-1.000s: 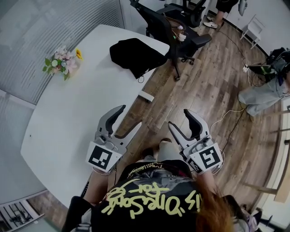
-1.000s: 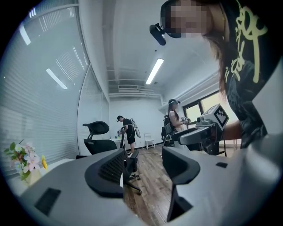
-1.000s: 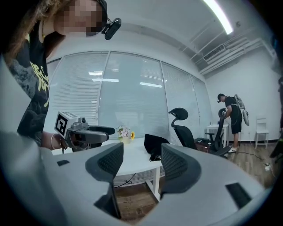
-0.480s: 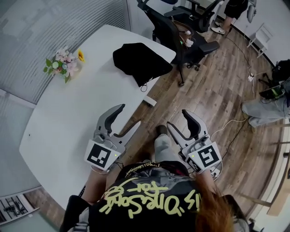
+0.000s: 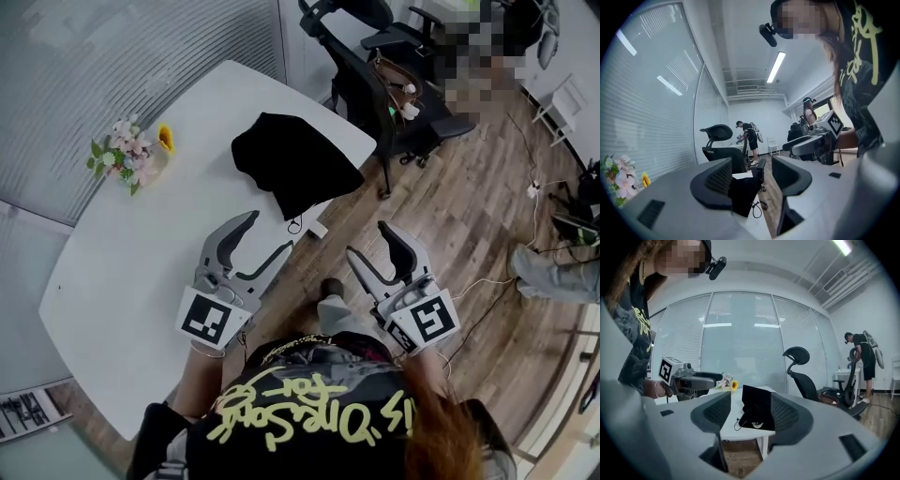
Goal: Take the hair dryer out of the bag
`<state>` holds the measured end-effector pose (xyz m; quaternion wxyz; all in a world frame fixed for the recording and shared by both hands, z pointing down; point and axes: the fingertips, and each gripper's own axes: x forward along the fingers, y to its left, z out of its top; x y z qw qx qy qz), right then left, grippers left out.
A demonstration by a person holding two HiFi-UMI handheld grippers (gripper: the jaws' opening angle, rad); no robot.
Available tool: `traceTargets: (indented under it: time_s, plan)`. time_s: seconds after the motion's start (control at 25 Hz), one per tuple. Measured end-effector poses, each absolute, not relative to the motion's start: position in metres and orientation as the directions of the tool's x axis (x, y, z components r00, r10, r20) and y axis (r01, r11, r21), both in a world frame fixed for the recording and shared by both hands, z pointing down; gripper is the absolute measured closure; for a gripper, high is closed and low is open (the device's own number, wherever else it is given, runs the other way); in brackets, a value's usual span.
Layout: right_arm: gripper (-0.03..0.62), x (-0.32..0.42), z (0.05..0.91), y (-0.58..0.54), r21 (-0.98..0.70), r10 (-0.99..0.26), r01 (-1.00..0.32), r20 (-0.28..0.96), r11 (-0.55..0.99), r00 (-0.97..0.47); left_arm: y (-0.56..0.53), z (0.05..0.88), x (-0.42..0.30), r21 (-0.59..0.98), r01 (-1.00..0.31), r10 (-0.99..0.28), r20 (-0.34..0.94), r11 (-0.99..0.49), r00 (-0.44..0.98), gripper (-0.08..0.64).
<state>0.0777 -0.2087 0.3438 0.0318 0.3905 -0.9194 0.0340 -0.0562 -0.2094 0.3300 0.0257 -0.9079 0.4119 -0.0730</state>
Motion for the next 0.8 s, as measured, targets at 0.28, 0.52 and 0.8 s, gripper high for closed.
traceTargets:
  time_s: [0.28,0.52,0.8]
  plan:
    - [0.341,0.092,0.344,-0.265,-0.037,-0.668,-0.674,0.100,0.738,-0.737,-0.260,0.328,-0.042,-0.098,-0.783,-0.788,0.116,-0.615,0.605,0.302]
    - [0.341,0.103,0.344,-0.306,-0.030,-0.620,-0.624,0.092,0.781,-0.779,-0.295,0.319,-0.032,-0.088,-0.822,-0.826,0.056,-0.563,0.561,0.302]
    - [0.341,0.111,0.355,-0.335,-0.041,-0.567,-0.573,0.105,0.818,-0.817,-0.315,0.331,-0.026,-0.070,-0.857,-0.859,0.078,-0.511,0.506,0.302]
